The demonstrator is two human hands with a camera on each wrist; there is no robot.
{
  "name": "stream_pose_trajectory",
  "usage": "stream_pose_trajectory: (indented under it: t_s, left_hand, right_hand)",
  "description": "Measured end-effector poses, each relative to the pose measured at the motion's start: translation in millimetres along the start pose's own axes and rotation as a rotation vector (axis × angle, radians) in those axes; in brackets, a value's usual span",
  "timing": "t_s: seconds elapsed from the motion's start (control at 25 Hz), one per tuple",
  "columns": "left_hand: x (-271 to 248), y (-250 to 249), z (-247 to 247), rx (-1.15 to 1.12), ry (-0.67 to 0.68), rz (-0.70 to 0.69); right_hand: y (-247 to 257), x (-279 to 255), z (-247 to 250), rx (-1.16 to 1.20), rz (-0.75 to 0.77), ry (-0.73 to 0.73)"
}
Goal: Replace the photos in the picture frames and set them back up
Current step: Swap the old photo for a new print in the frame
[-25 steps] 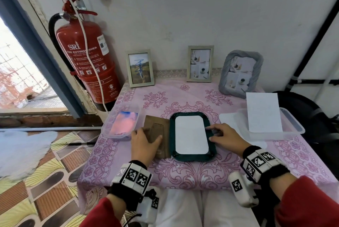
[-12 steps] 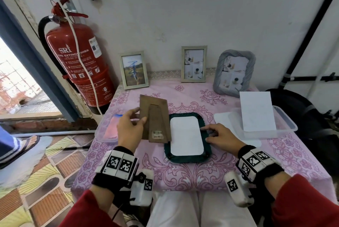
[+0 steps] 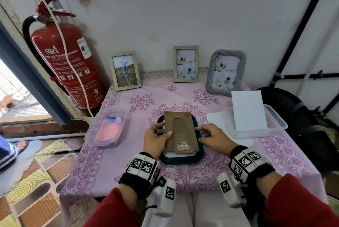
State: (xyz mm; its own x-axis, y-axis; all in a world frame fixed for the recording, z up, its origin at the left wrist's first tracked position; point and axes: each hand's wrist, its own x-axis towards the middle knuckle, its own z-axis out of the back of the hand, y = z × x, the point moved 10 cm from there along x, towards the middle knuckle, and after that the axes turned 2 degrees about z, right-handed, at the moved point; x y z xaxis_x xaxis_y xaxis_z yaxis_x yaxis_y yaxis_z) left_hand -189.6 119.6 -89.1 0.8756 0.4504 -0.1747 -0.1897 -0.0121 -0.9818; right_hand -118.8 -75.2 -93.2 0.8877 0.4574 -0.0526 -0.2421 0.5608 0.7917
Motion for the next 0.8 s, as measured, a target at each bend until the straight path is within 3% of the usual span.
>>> stream_pose_trajectory:
  t_s: [0.4,0.64,0.8]
  left_hand:
    - [1.3,8.6,4.9,0.19,-0.039,-0.014]
    - [-4.8,-2.3,11.2,0.67,-0.114,-0.112]
    - [-3.8,3.8,16.1,0.755,-0.097,-0.069]
  right_hand:
    - [-0.1,2.2,0.4,-0.018,0.038,-0.023]
    - [4.9,-1.7,0.4,-0.005,0.045,-0.052]
    - [9.0,-1.4,-1.9,-0.03,0.053,-0.037]
